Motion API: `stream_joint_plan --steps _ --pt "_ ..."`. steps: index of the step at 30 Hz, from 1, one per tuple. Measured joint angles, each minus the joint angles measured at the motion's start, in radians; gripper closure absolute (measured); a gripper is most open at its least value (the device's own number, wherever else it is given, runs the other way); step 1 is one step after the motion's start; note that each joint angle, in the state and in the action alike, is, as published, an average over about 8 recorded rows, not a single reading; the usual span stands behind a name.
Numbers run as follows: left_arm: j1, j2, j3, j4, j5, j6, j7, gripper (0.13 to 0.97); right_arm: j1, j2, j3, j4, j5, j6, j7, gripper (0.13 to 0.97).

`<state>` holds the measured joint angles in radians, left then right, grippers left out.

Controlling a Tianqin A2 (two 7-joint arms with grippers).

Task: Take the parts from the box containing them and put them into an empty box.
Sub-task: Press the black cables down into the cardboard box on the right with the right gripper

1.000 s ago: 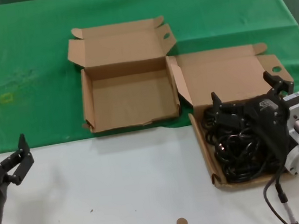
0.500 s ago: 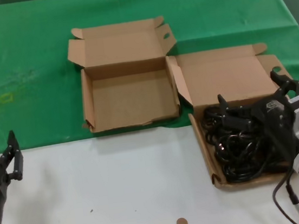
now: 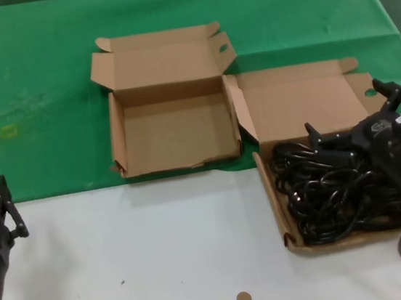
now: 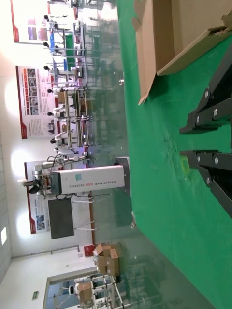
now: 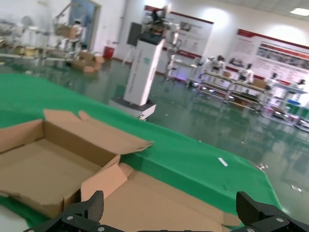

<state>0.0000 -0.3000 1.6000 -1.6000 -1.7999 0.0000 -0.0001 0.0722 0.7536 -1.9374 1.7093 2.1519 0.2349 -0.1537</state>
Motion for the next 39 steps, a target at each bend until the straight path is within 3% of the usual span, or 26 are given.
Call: stream_joint_plan --steps 11,15,20,29,39 --pt "0.0 0.0 0.0 0.0 0.0 0.0 0.0 0.929 0.163 0.27 -0.209 -0.004 0.111 -0.084 -0.029 0.129" --pt "0.0 0.0 0.0 0.0 0.0 0.0 0.0 0.941 0.25 0.349 -0.294 -0.024 0.087 -0.163 -0.003 0.129" --pt "0.0 0.0 0.0 0.0 0.0 0.0 0.0 0.953 0.343 0.414 -0.359 -0.054 -0.017 -0.293 0.068 0.129" --pt "0.0 0.0 0.0 0.0 0.0 0.0 0.0 0.953 0.415 0.443 -0.315 -0.108 -0.237 -0.582 0.151 0.129" --pt "0.0 0.0 0.0 0.0 0.0 0.0 0.0 0.953 0.444 0.429 -0.201 -0.178 -0.34 -0.921 0.086 0.129"
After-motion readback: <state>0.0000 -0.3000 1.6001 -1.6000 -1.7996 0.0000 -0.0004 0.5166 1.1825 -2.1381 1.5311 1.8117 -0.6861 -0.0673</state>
